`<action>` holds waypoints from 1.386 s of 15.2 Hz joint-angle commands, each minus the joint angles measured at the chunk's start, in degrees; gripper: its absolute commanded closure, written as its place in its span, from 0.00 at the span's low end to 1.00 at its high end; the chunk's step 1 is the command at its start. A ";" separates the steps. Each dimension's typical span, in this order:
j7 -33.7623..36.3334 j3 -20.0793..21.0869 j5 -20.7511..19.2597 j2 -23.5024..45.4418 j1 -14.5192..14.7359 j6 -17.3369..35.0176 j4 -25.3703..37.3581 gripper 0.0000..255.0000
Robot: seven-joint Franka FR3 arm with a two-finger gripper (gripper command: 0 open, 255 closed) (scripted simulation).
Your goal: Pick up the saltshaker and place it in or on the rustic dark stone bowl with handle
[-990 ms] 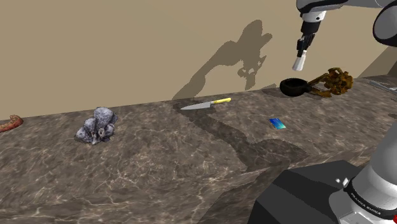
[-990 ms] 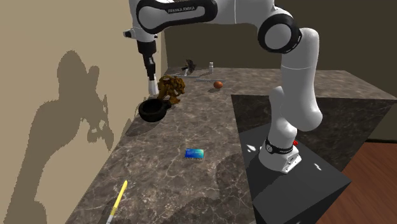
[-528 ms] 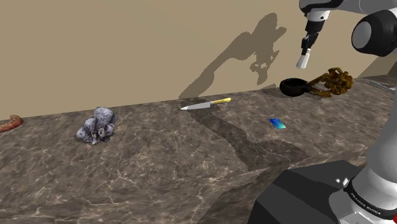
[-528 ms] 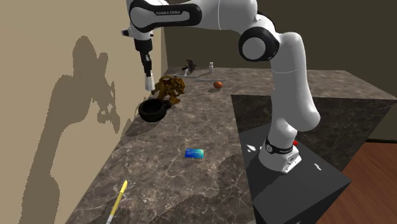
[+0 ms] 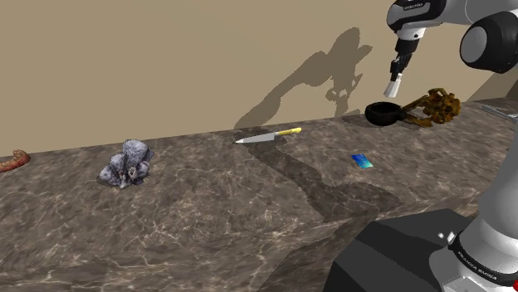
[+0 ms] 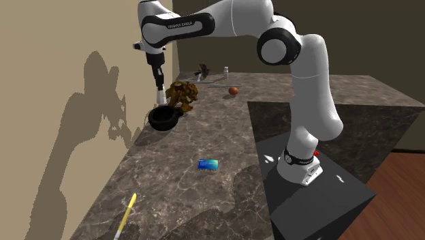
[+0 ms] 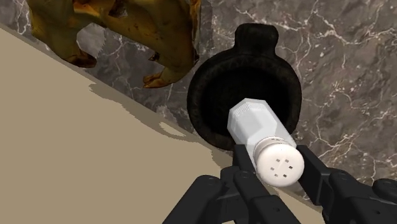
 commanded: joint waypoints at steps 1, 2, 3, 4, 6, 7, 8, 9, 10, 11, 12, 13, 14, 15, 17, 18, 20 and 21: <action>0.04 0.06 0.02 0.04 0.14 1.44 -1.37 1.00; 0.05 0.08 0.03 0.03 0.22 2.22 -2.17 1.00; 0.04 0.10 0.04 0.03 0.28 2.99 -2.94 1.00; 0.04 0.13 0.05 0.04 0.34 3.75 -3.70 1.00; 0.02 0.19 0.11 0.12 0.44 5.25 -5.14 1.00; 0.01 0.22 0.15 0.18 0.48 5.99 -5.83 1.00; -0.01 0.25 0.19 0.26 0.52 6.73 -6.50 1.00; -0.03 0.29 0.24 0.35 0.55 7.46 -7.15 1.00; -0.05 0.31 0.29 0.42 0.57 7.99 -7.62 1.00; -0.05 0.31 0.28 0.41 0.57 8.00 -7.63 1.00; -0.05 0.31 0.29 0.42 0.57 7.99 -7.62 1.00; -0.05 0.31 0.29 0.42 0.57 7.99 -7.62 1.00; -0.05 0.31 0.29 0.42 0.57 7.99 -7.62 1.00; -0.05 0.31 0.29 0.42 0.57 7.99 -7.62 1.00; -0.05 0.31 0.29 0.42 0.57 7.99 -7.62 1.00; -0.05 0.31 0.29 0.42 0.57 7.99 -7.62 0.00; -0.05 0.31 0.29 0.42 0.57 7.99 -7.61 0.00; -0.05 0.31 0.29 0.42 0.57 7.99 -7.61 0.00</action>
